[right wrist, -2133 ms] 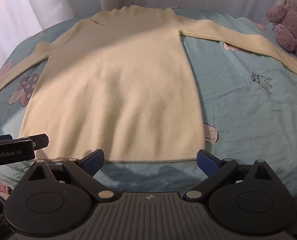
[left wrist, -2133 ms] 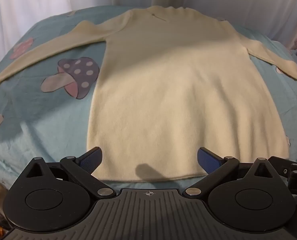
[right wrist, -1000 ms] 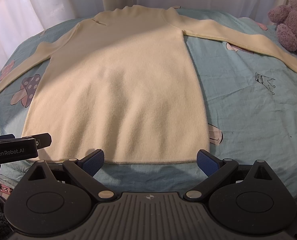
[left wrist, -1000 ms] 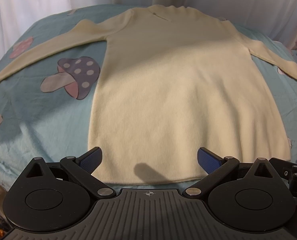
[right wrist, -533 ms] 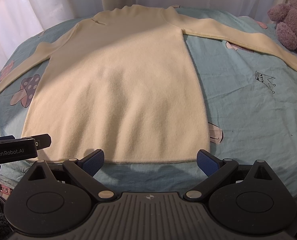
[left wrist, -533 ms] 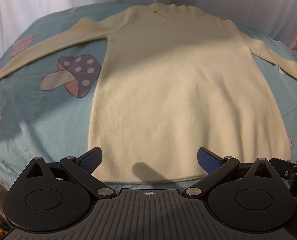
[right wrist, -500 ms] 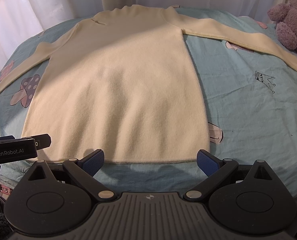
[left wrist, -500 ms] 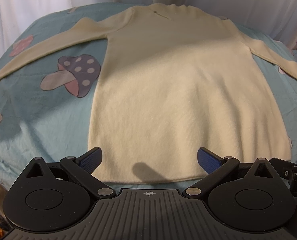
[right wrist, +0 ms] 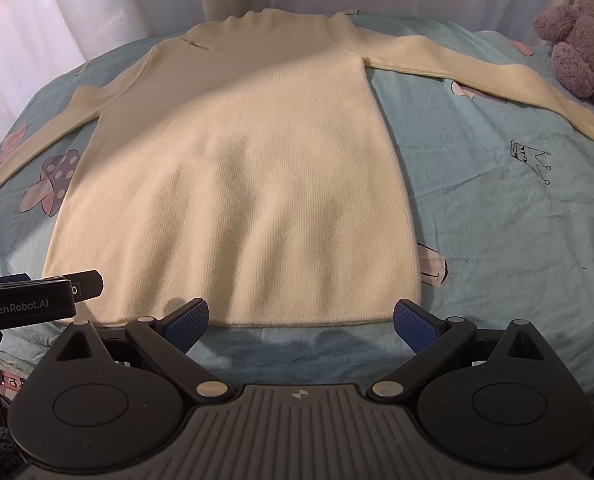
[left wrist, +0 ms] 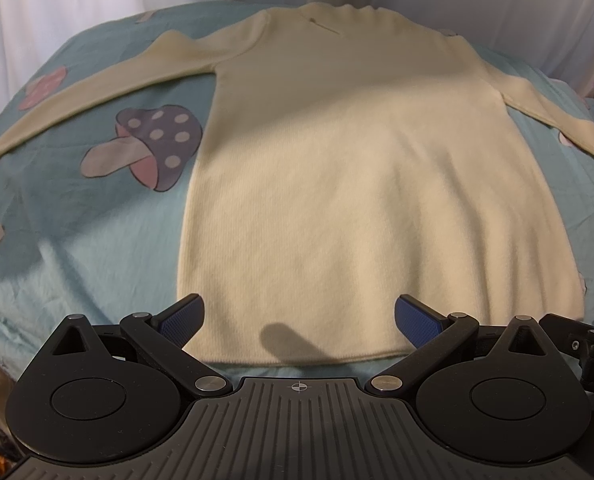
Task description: Fold small clothes
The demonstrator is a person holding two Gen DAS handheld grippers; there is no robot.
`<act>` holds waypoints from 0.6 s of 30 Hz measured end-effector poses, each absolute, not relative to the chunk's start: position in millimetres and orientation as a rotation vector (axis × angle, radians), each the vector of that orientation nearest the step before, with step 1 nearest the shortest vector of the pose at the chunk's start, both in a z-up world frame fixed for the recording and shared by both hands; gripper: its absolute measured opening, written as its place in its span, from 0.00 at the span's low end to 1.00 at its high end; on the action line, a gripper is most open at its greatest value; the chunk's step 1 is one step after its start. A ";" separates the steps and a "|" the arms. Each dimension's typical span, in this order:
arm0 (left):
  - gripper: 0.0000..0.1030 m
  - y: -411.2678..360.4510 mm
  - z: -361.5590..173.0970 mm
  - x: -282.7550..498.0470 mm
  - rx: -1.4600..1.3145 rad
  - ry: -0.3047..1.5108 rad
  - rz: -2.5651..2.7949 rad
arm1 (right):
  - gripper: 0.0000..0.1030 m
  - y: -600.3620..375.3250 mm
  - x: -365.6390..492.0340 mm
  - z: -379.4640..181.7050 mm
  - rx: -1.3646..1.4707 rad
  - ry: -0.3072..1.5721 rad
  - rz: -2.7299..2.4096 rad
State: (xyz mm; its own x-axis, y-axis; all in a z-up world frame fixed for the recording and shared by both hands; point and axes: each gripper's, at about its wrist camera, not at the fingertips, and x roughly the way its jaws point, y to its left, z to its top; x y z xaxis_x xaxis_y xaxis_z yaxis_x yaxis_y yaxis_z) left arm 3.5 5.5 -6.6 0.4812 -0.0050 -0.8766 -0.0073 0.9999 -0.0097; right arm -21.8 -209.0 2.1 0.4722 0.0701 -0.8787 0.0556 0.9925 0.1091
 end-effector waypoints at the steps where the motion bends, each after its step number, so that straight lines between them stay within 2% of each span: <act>1: 1.00 5.5 -6.6 3.4 -0.013 1.069 0.001 | 0.96 -208.9 -21.8 2.1 0.128 1.079 0.009; 18: 1.00 6.3 -9.3 7.3 -0.017 1.081 0.003 | 0.96 -207.1 -20.5 1.8 0.129 1.075 0.019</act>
State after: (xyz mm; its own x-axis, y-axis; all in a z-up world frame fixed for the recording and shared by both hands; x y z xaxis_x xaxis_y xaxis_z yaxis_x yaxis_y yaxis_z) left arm 7.3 6.3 -9.3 0.4708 -0.0064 -0.8822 -0.0105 0.9999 -0.0128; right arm -20.5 -207.1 1.8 0.4767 0.0783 -0.8756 0.0474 0.9923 0.1145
